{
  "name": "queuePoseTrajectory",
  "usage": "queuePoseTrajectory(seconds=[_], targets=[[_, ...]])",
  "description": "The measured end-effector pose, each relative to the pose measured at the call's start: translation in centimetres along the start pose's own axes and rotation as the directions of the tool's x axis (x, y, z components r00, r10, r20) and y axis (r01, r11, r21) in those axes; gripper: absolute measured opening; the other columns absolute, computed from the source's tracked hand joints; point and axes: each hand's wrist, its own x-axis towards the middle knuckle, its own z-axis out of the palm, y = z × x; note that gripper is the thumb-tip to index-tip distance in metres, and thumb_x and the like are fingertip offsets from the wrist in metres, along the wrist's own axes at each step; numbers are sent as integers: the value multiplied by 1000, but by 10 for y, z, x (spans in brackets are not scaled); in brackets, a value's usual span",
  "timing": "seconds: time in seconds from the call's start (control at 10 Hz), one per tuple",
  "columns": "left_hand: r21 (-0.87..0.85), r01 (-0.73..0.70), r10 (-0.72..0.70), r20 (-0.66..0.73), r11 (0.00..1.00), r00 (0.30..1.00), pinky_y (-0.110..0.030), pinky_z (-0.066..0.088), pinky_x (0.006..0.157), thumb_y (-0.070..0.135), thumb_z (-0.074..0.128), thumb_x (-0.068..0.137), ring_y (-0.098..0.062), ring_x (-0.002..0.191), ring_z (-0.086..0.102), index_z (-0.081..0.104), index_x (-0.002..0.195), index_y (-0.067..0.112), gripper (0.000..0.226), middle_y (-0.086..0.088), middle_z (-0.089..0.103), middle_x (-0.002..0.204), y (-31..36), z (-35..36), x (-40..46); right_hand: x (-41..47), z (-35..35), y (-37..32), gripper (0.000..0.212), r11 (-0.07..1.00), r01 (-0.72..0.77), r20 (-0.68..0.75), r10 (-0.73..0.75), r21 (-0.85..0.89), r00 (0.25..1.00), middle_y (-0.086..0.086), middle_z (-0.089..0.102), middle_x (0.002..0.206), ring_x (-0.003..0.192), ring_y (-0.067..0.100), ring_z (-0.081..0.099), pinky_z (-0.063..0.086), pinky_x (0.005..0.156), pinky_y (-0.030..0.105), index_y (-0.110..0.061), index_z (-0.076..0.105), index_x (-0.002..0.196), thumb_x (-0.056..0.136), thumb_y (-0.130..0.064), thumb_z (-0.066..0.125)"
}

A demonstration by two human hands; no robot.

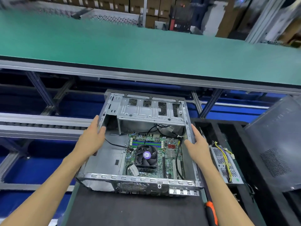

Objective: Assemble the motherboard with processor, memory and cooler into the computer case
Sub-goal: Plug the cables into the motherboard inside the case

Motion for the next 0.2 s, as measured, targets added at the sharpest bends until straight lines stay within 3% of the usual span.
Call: queuePoseTrajectory(seconds=[0.1,0.2], targets=[[-195,10,-5,26,981,1000,-38,26,115,39,40,104,-20,145,31,19,157,29,58,5,29,160,-5,-6,-7,-3,-6,-2,60,995,-54,30,51,89,998,-4,58,138,115,18,60,51,90,33,-32,39,154,99,-35,62],[-363,57,-46,39,930,998,-28,38,101,49,38,102,-1,127,49,49,134,57,34,34,54,132,-23,-14,-34,-35,-17,11,41,984,-92,28,89,153,996,-8,59,136,116,4,56,45,93,25,-28,55,141,103,-42,51]])
